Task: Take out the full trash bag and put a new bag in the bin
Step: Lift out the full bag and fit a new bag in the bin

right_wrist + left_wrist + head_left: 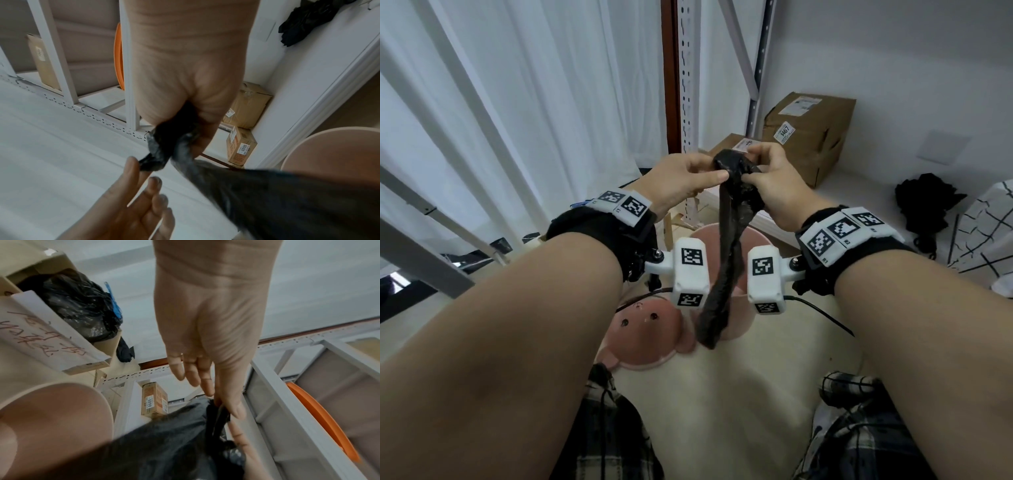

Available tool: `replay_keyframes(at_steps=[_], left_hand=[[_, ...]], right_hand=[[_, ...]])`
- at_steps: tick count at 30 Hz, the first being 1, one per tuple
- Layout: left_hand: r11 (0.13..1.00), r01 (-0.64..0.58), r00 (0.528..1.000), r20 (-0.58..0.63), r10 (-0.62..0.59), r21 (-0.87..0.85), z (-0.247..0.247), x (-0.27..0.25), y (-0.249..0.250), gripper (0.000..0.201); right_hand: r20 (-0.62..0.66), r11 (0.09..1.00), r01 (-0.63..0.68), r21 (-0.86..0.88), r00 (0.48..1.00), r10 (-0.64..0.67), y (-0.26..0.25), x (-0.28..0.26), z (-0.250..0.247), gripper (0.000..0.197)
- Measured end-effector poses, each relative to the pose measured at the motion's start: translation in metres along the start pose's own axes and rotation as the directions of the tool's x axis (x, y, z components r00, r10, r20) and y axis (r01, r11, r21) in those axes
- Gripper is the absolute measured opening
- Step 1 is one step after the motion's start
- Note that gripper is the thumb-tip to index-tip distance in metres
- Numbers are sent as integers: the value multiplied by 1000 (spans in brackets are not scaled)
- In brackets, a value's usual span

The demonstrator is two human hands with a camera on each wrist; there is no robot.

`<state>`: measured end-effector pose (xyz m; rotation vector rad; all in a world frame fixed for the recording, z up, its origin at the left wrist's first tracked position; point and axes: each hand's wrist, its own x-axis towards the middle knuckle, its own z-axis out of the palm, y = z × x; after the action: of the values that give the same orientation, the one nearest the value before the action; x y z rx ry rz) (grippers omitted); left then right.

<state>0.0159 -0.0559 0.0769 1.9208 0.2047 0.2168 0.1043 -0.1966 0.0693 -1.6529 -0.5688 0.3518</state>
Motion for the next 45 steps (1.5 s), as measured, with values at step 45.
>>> replay_keyframes(at_steps=[45], left_hand=[[1000,16,989,-145,-16,-5,13,1,2,15]], right_hand=[[-8,986,118,-121,993,-120,-2,1,18,20]])
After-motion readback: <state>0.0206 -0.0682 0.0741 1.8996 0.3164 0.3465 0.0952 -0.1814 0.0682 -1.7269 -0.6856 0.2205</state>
